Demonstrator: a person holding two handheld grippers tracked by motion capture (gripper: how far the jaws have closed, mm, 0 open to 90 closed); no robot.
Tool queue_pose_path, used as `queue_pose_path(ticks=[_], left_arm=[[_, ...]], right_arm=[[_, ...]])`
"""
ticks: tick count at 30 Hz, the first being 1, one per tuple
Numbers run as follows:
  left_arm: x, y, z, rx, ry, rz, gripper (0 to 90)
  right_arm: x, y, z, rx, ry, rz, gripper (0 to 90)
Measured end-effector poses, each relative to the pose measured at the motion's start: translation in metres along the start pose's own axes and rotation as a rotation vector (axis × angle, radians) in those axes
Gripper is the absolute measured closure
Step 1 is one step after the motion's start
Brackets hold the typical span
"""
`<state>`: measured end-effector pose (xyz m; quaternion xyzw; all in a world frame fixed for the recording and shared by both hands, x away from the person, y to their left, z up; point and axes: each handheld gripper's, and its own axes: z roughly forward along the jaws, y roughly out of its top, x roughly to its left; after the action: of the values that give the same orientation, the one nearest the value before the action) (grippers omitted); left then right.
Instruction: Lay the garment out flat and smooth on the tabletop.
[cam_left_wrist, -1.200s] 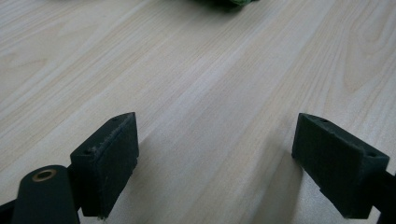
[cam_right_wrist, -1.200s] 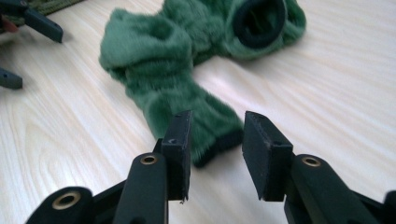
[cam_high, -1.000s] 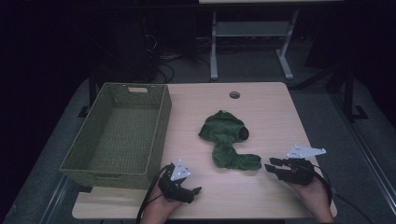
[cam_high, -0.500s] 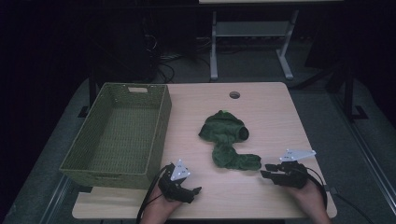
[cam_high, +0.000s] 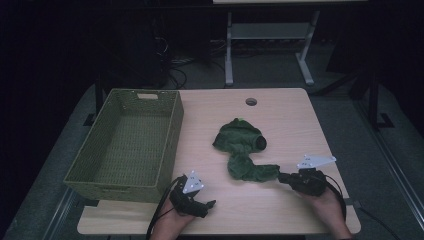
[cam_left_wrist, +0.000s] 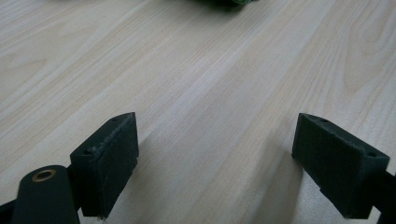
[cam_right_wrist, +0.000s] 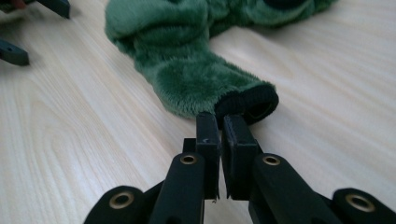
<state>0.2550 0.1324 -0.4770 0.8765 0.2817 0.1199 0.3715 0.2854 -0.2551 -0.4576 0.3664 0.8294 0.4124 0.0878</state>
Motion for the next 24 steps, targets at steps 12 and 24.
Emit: queue_pose_path(ticks=[12, 24], left_arm=[[0.000, 0.000, 0.000, -0.002, 0.001, -0.002, 14.1], [0.000, 0.000, 0.000, -0.003, 0.003, 0.001, 14.0]], right_arm=[[0.010, 0.031, -0.009, -0.085, 0.030, -0.095, 87.0], [0.022, 0.066, 0.008, -0.099, 0.060, -0.186, 87.0]])
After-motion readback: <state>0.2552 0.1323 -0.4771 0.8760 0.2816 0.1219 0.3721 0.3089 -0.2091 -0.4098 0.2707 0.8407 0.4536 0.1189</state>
